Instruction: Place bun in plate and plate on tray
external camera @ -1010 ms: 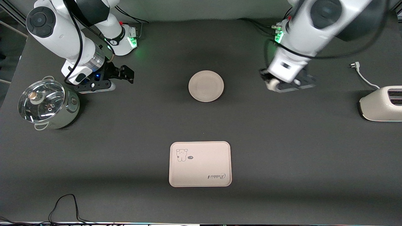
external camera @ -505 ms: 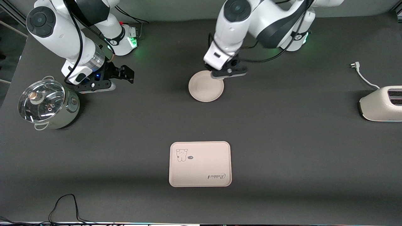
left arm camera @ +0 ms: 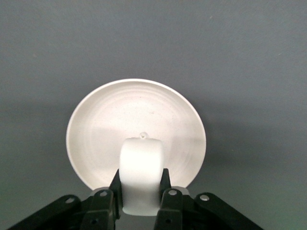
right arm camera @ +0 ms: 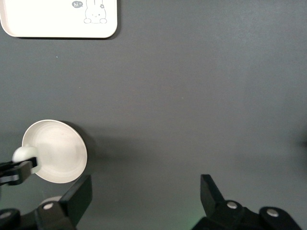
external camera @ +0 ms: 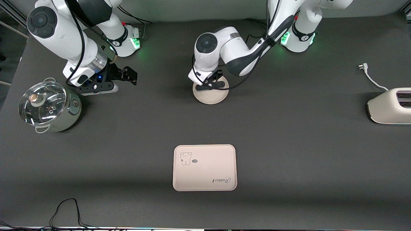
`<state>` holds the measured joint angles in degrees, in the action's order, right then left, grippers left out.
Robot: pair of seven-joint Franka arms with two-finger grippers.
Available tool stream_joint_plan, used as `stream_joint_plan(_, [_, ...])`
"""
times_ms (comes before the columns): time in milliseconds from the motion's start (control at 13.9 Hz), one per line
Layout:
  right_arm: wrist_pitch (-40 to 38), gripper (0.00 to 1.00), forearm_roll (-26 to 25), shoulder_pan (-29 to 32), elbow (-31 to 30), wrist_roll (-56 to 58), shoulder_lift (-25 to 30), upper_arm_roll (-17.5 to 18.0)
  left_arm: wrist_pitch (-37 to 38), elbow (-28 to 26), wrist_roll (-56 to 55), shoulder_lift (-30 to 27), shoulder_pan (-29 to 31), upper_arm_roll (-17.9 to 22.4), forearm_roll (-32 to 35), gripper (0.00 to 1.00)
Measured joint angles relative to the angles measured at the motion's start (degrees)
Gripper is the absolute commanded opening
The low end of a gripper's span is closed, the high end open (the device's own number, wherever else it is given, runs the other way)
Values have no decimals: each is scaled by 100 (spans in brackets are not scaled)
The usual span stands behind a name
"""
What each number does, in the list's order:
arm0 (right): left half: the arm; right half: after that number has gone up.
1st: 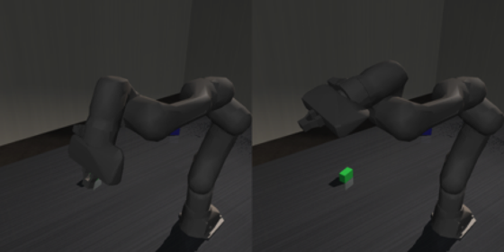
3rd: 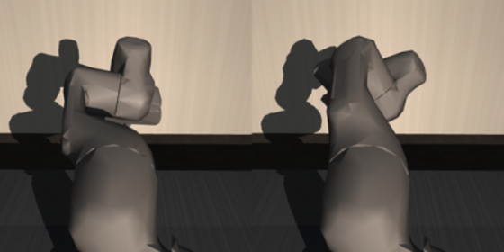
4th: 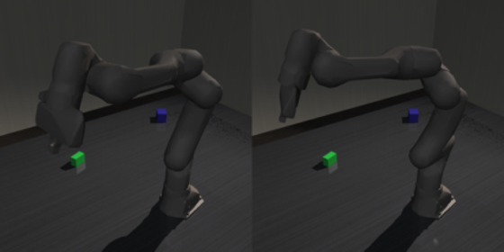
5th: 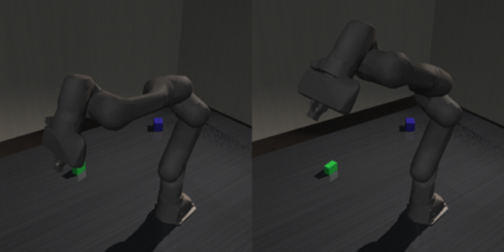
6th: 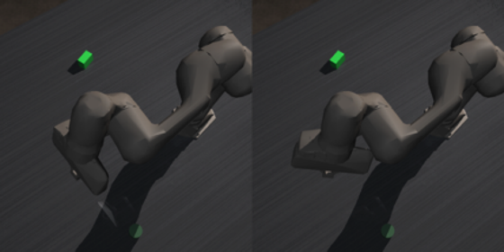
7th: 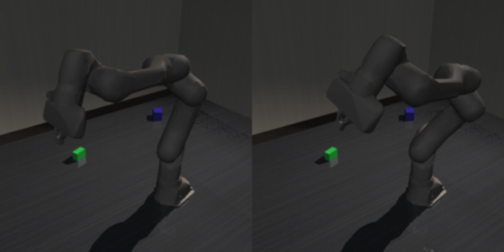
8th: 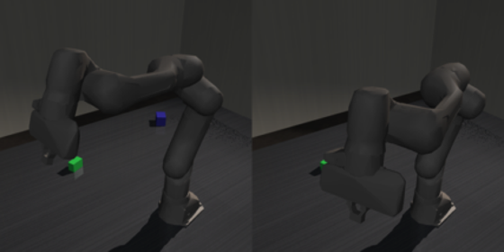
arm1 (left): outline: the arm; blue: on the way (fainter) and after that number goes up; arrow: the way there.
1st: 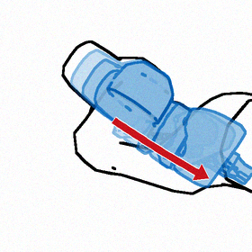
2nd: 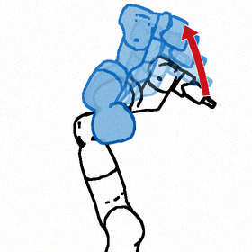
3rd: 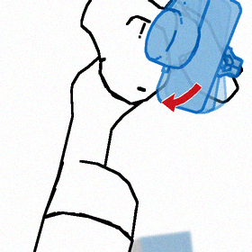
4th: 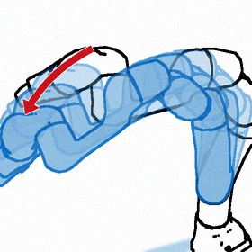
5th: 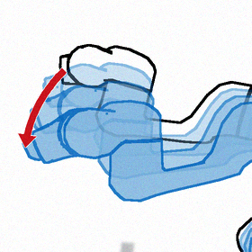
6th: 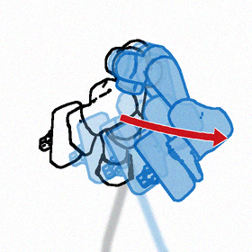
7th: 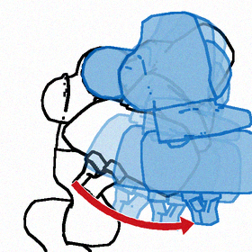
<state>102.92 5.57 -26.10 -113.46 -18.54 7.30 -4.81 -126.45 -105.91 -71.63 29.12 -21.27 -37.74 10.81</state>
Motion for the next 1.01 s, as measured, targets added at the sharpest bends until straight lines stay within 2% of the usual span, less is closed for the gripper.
stream_joint_plan(216, [0,100,0,0,-2,0,0,0,-405,-481,-90,59,-1,30,154,33])
stream_joint_plan(505, [3,100,0,-23,-13,0,0,2,-663,-625,-397,231,-1,62,595,35])
stream_joint_plan(577, [51,100,2,-89,-43,0,-8,5,-708,-625,-504,307,-1,66,733,43])
stream_joint_plan(721, [363,100,10,-385,-144,-27,-135,8,-724,-623,-588,410,-1,69,863,90])
stream_joint_plan(793, [598,100,11,-575,-202,-162,-257,12,-729,-623,-594,430,-1,72,873,100])
stream_joint_plan(1010, [1650,100,12,-938,-692,-420,-537,22,-730,-610,-606,432,1,75,879,100])
